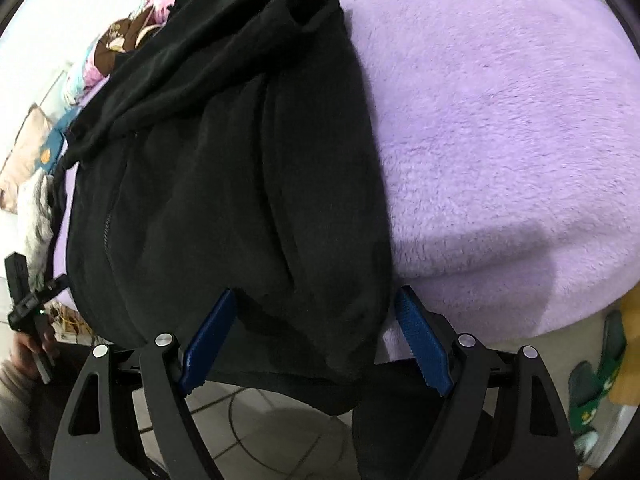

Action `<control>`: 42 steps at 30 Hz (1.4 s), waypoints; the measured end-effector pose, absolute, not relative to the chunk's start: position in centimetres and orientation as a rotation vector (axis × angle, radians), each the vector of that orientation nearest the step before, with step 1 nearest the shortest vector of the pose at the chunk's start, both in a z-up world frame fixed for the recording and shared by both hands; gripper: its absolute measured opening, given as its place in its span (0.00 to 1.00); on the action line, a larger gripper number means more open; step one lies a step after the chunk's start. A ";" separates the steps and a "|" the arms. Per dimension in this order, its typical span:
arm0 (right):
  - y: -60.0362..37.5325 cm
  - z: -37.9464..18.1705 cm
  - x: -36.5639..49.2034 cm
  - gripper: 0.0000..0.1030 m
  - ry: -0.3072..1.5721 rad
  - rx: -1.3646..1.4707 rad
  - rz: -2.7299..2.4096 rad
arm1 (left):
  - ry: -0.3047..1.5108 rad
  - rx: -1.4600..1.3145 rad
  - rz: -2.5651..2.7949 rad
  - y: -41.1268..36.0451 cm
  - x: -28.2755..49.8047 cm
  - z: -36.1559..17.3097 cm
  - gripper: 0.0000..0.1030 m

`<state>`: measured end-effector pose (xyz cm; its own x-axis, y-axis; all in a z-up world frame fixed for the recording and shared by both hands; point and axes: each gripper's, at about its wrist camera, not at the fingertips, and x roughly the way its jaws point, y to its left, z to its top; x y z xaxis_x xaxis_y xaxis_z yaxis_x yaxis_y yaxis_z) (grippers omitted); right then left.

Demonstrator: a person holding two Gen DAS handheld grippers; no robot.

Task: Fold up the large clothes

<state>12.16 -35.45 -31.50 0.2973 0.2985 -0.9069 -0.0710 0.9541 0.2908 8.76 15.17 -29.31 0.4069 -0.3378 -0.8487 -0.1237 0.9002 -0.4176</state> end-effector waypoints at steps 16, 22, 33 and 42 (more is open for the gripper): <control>-33.9 -32.0 12.6 0.79 1.243 0.200 0.277 | 1.163 -0.458 -0.141 14.8 9.0 -29.7 0.94; -33.5 -32.1 13.0 0.77 1.259 0.203 0.306 | 1.167 -0.468 -0.187 14.1 9.1 -29.6 0.93; -33.1 -32.1 12.5 0.57 1.269 0.232 0.346 | 1.167 -0.459 -0.244 12.5 9.6 -29.4 0.90; -34.1 -31.8 12.0 0.35 1.278 0.247 0.334 | 1.175 -0.509 -0.220 13.5 9.3 -29.2 0.66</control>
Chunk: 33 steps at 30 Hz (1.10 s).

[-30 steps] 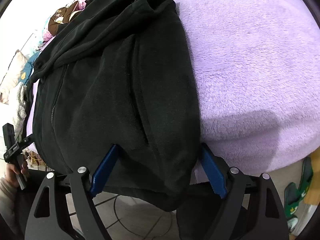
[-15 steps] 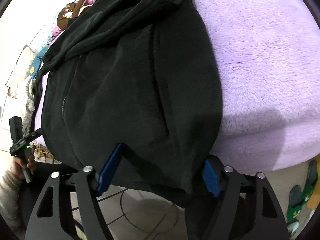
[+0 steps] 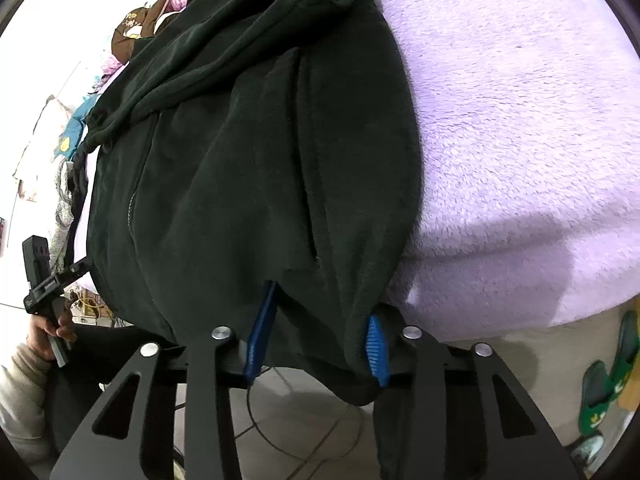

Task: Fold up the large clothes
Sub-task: 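Close both tools on the jacket hem edge, then lift the hem with both tools and fold it over toward the collar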

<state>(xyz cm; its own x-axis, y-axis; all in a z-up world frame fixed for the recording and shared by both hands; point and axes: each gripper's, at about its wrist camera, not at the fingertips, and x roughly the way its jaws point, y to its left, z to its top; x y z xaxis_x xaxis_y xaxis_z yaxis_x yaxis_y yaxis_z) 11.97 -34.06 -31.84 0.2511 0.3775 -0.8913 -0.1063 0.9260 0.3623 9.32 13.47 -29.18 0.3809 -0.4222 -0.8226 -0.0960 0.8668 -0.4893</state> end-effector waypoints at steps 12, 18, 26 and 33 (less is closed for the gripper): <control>-33.9 -30.9 11.5 0.17 1.249 0.256 0.353 | 1.208 -0.575 -0.144 15.4 9.0 -29.5 0.15; -34.6 -29.8 10.9 0.16 1.205 0.339 0.382 | 1.178 -0.565 -0.177 15.5 8.6 -28.1 0.09; -35.1 -28.7 10.8 0.16 1.153 0.439 0.439 | 1.135 -0.567 -0.203 15.8 8.1 -26.3 0.08; -34.8 -27.9 11.1 0.16 1.121 0.485 0.486 | 1.100 -0.612 -0.216 16.2 7.7 -25.4 0.08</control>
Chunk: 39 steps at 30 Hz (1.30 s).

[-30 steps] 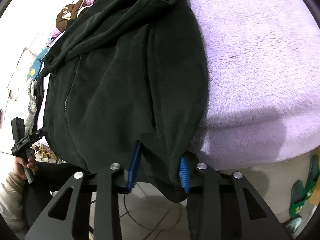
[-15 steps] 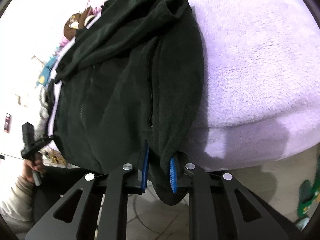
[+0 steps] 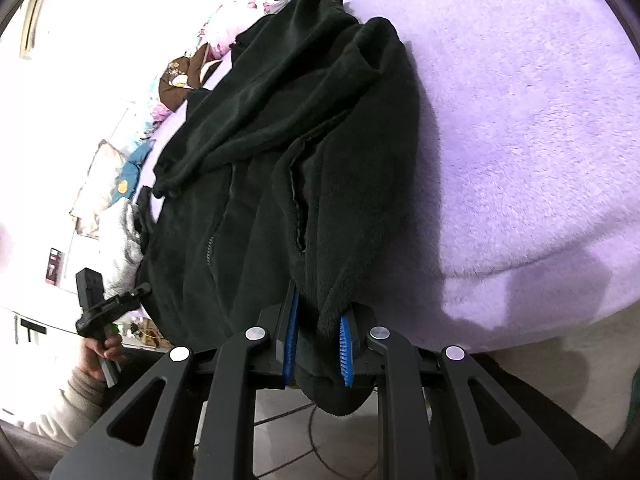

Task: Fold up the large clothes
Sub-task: 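Lift the hem with both tools and fold it over toward the collar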

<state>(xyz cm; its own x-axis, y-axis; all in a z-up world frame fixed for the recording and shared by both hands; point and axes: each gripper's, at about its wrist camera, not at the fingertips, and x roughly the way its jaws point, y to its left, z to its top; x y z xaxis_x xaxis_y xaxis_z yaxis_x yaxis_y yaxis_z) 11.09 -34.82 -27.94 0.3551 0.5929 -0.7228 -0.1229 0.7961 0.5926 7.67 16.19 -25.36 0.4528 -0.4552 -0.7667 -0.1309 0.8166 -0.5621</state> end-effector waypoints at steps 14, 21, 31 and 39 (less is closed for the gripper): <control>-36.3 -22.1 12.1 0.15 0.952 0.581 0.560 | 1.005 -0.727 -0.299 16.4 9.4 -20.0 0.08; -36.9 -19.4 14.1 0.15 0.912 0.605 0.574 | 1.012 -0.786 -0.298 17.4 11.7 -17.3 0.08; -36.8 -15.4 18.7 0.16 0.878 0.623 0.606 | 0.996 -0.881 -0.283 19.2 16.6 -14.6 0.08; -36.3 -13.8 23.3 0.16 0.848 0.601 0.584 | 0.997 -0.854 -0.229 20.7 22.4 -13.2 0.08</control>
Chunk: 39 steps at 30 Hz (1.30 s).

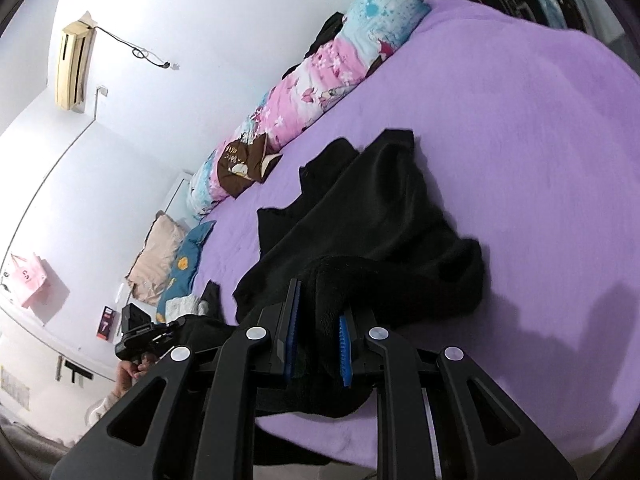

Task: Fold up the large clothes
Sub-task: 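Lift the hem with both tools and fold it over toward the collar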

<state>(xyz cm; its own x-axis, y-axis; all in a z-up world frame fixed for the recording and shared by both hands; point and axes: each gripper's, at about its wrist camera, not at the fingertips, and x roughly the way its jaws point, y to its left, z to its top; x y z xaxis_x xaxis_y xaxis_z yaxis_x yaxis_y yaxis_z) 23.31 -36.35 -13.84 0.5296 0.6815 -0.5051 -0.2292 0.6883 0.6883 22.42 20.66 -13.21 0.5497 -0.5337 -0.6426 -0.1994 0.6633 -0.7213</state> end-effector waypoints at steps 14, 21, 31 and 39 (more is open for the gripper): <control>-34.0 -14.0 34.9 0.16 0.858 0.567 0.554 | 1.028 -0.877 -0.177 23.3 33.5 -15.9 0.08; -32.9 -15.7 41.2 0.16 0.895 0.568 0.516 | 1.034 -1.005 -0.166 25.5 38.3 -19.2 0.08; -32.2 -20.4 49.0 0.15 0.973 0.634 0.432 | 1.085 -1.167 -0.126 27.7 44.9 -25.2 0.09; -31.8 -24.1 52.6 0.16 1.017 0.683 0.380 | 1.127 -1.238 -0.126 28.9 46.9 -29.4 0.10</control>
<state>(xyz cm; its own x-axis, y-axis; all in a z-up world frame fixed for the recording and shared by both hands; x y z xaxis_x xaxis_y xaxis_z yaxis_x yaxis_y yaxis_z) 52.60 -31.81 -24.13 0.4869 0.5866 -0.6472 0.0180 0.7341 0.6788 46.88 28.88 -29.36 0.4948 -0.6232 -0.6057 -0.4734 0.3912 -0.7892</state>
